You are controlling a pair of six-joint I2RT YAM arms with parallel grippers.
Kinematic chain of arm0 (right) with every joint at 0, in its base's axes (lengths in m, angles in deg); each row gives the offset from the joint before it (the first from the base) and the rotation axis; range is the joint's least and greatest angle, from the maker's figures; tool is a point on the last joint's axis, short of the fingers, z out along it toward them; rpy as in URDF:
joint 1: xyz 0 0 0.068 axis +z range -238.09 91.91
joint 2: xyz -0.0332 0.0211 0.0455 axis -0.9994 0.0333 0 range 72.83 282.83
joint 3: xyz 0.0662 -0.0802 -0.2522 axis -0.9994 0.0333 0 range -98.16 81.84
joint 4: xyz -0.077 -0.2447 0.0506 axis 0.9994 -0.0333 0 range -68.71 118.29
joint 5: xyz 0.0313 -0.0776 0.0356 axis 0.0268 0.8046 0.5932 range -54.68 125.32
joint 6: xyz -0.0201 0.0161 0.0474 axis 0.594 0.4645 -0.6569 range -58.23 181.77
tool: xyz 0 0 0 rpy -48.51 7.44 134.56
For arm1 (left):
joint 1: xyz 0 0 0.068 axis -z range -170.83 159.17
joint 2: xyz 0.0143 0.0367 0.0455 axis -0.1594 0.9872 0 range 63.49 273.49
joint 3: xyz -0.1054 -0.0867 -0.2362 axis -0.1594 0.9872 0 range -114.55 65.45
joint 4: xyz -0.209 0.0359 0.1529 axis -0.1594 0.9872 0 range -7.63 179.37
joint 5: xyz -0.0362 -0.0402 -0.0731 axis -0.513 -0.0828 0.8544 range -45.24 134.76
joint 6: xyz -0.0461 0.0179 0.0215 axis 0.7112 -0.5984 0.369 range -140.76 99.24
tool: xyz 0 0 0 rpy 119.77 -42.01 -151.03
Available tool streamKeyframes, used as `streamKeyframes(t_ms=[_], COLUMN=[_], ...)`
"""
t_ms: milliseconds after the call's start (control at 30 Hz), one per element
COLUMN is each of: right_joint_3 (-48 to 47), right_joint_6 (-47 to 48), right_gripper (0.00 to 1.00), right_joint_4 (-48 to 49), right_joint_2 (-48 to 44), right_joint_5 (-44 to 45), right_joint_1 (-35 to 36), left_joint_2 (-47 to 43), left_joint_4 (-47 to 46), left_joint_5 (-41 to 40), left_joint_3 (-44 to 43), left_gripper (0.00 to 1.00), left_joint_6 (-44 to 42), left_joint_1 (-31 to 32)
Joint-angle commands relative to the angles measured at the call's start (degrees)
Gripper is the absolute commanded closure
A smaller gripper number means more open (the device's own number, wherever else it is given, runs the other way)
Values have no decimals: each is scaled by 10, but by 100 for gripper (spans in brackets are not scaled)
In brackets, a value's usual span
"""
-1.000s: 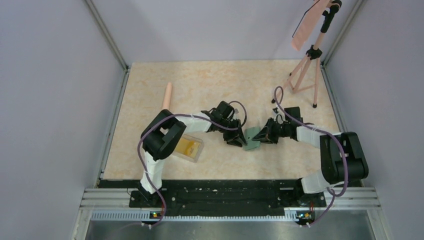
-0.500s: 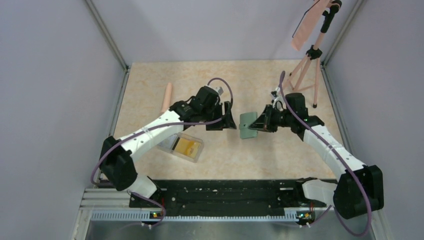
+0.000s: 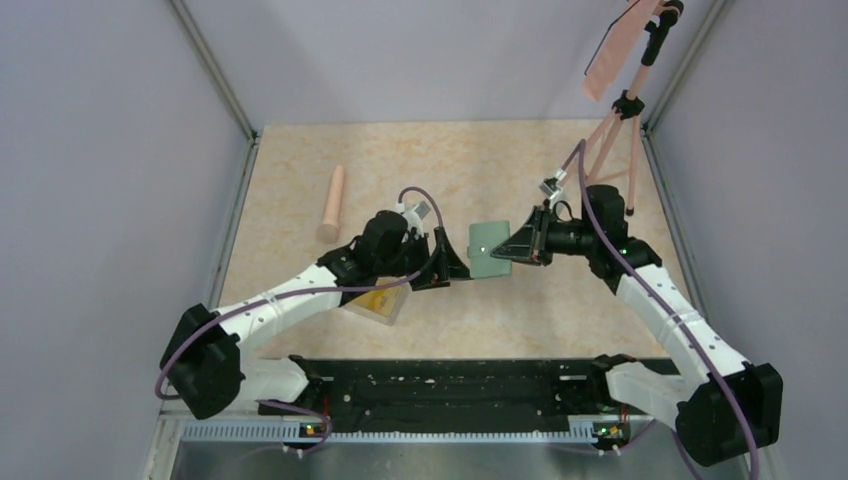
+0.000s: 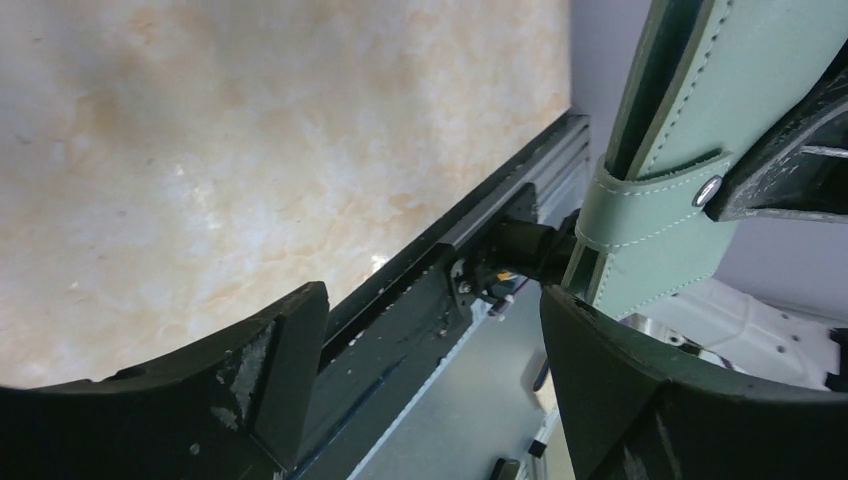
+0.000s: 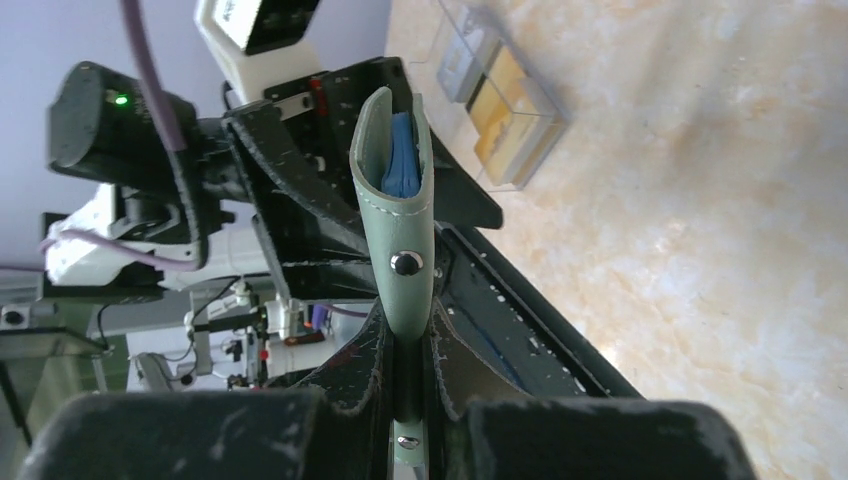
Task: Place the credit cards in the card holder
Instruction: Open the card holder.
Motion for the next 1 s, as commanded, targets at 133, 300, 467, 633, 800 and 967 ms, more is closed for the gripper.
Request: streamKeyframes(t_ms=[133, 300, 467, 633, 800, 967], right_joint_3=[14, 17, 8, 22, 38, 51], right_joint_6=[-67, -80, -65, -64, -86, -112], right_gripper=[100, 100, 100, 100, 100, 100], right_joint_4=[80, 83, 44, 47, 80, 129], right_joint_2=[-40, -55, -66, -70, -73, -71], right_joint_5=[-60, -47, -1, 6, -10, -36], right_joint_1=[3, 3, 3, 3, 2, 2], left_joint_2=[-59, -83, -124, -183, -221, -157], left_joint_4=[-291, -298, -34, -46, -271, -315], left_joint_5=[80, 57, -90, -123, -86, -3], left_joint_3=[74, 94, 50, 73, 158, 131], left_gripper=[17, 20, 20, 13, 5, 5], left_joint_6=[89, 103, 74, 96, 134, 130], left_joint_1=[2, 2, 1, 1, 2, 2])
